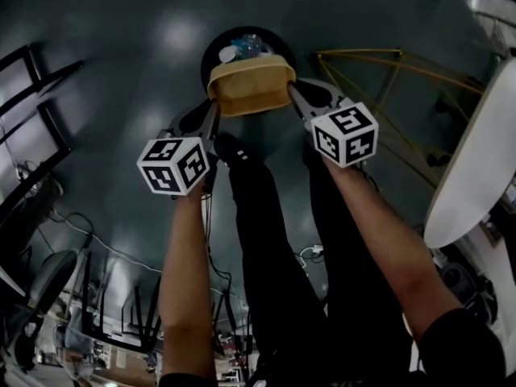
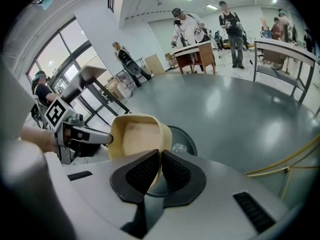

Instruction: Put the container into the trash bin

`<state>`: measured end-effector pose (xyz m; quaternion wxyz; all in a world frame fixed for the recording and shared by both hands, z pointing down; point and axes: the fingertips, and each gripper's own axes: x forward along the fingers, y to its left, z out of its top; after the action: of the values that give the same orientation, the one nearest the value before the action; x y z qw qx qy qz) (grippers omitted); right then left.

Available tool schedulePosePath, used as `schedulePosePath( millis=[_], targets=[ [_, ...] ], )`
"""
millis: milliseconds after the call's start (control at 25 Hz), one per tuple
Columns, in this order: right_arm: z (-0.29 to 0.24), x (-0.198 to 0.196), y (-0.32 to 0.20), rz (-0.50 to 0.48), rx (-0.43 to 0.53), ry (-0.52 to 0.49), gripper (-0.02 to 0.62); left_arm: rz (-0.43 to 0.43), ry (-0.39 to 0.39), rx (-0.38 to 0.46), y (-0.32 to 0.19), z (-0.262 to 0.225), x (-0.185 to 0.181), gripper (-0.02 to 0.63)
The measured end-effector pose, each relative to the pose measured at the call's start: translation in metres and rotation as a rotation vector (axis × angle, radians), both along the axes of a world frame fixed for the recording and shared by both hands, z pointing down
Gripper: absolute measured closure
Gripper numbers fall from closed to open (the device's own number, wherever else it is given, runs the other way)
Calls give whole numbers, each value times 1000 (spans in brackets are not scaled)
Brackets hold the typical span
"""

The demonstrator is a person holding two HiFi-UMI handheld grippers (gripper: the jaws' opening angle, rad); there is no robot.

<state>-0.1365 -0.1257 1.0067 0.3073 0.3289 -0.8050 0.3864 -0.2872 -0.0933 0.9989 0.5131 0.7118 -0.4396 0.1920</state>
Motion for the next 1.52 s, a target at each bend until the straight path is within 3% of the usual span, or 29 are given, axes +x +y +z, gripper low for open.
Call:
schedulePosePath(
  millis=[440,640,1040,1160,1400,1520],
  targets=[
    [57,1,7,-42,-7,57,546,40,-66,-58,15,65,3,591],
    [74,0,13,-146,39,109,545,66,-93,-74,20,86,4,589],
    [84,6,7,-129,42,103,545,99,-229,-72,17,100,-2,571],
    [76,11,9,-132,49,109,545,89,-234,-76,17,94,-4,526],
    [28,-5,17,-153,68,75,545,98,-190,-45,19,50,9,538],
    [-23,-27,2,-153,129,25,545,99,-172,24,0,7,17,557]
  ],
)
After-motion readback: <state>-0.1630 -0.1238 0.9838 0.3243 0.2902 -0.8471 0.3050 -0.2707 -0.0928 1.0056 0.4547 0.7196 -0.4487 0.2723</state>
